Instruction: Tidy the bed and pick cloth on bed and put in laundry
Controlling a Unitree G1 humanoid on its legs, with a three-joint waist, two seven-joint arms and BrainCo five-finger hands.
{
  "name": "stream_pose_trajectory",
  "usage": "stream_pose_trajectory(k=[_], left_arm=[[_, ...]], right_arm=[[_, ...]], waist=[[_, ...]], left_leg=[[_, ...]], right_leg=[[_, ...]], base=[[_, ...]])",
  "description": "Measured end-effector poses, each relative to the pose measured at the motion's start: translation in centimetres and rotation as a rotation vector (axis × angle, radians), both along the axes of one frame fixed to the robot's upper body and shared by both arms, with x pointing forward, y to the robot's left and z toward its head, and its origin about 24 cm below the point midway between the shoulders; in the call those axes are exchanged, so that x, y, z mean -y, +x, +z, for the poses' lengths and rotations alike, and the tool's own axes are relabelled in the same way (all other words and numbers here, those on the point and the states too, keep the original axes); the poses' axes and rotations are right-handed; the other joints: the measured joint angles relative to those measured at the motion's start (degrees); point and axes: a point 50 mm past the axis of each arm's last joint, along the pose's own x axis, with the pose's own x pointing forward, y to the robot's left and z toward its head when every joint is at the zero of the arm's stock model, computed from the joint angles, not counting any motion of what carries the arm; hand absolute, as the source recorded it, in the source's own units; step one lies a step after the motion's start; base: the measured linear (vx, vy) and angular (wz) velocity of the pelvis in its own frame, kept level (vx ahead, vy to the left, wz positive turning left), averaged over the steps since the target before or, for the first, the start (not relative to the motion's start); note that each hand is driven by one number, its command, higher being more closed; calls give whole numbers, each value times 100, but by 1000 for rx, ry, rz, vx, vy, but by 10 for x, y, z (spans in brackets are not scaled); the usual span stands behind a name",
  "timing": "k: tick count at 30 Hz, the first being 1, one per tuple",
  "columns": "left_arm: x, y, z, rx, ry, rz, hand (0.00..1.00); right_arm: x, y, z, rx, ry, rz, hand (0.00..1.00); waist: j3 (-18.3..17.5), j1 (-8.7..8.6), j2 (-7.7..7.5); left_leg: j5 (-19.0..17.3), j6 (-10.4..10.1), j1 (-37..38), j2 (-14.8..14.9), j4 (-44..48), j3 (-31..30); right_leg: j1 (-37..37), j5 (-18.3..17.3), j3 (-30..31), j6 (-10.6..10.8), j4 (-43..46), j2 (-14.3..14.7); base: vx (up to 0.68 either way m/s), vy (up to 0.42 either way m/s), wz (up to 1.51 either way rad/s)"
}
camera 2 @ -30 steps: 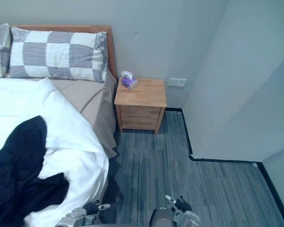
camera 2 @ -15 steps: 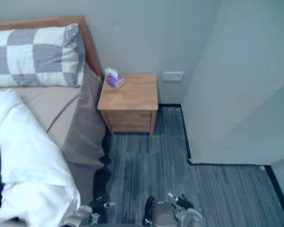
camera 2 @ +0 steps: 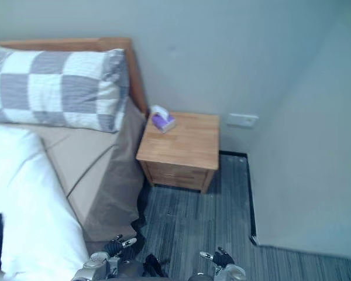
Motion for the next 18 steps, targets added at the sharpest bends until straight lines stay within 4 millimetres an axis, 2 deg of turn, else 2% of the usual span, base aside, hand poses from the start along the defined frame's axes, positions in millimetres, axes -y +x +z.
stream_pose_trajectory(k=[2,3,4,5,6,7,8,9,10,11,12,13,14,15,18], left_arm=[[1,-4,-2,-28,-2,-6,0],[4,-5,-3,-42,-6,-16,0],[4,-7,-3,-54,1,-37,0],[4,-6,-3,-59,3,-41,0],[5,-3,-3,-57,0,-41,0],[6,-1,-2,-52,-10,-28,0],[6,1,-2,-49,-15,-19,0],[4,-3,-3,-61,-9,-8,0],[1,-3,-3,-67,0,-9,0],[-1,3,-1,-51,10,-12,0],[5,7,0,-42,2,-24,0],[8,7,-1,-44,-5,-25,0],[10,2,-3,-59,-10,-21,0],[10,1,-3,-58,-10,-20,0],[7,-1,-3,-60,-3,-12,0]], right_arm=[[-1,3,1,5,-9,16,0],[0,-1,0,-3,-9,8,0],[2,1,1,9,-19,14,0],[2,4,2,21,-22,19,0],[4,7,4,43,-30,22,0],[7,10,6,63,-43,26,0],[7,11,7,72,-47,33,0],[5,12,8,80,-48,47,0],[3,12,7,80,-45,57,0],[1,8,5,66,-32,55,0],[9,6,5,50,-63,69,0],[12,8,6,55,-75,79,0],[15,8,7,52,-84,100,0],[16,8,7,51,-84,101,0],[15,7,6,44,-68,109,0]], waist=[[-29,16,-2],[-79,-31,68],[-37,-122,112],[-25,-119,124],[54,-115,134],[126,-123,241],[137,-128,253],[160,-154,149],[136,-170,-17],[179,-177,-261],[192,-82,-126],[202,-88,-19],[175,-135,85],[172,-130,101],[159,-134,125]], left_leg=[[-23,-5,208,-152,-217,-232],[-89,48,482,-178,-431,-609],[-160,6,630,-147,-645,-1020],[-160,0,681,-123,-709,-1211],[-136,-37,771,7,-726,-1565],[-100,-96,823,146,-704,-1858],[-84,-123,847,184,-703,-2020],[-39,-271,819,151,-707,-2361],[-29,-403,786,0,-725,-2504],[-159,-613,801,-117,-805,-2658],[0,-725,715,41,-897,-2730],[26,-743,639,114,-923,-2815],[200,-805,577,174,-1166,-3311],[248,-814,577,181,-1224,-3394],[686,-874,585,202,-1668,-3874]], right_leg=[[-214,54,-41,-16,1265,-303],[-586,296,29,-312,2563,-557],[-894,-321,113,-329,3112,-639],[-1028,-601,161,-332,3158,-613],[-1264,-893,323,-320,3039,-520],[-1473,-944,640,-247,2699,-343],[-1562,-924,835,-215,2451,-260],[-1604,-783,1310,-65,1618,-162],[-1559,-512,1632,29,1032,-183],[-1370,-336,1908,-35,602,-284],[-1357,-287,1926,20,673,-182],[-1359,-278,2154,21,732,-15],[-1331,-288,2758,8,805,196],[-1328,-290,2819,5,805,230],[-1166,-370,3190,-134,774,364]], base=[[217,111,117],[111,105,150],[83,73,161],[91,-13,163],[148,-137,155],[164,-181,147],[24,-152,151],[-110,-42,138],[-169,-86,205],[-108,-130,177],[-12,-182,165],[96,16,160],[98,94,128],[102,124,129],[44,80,107]])
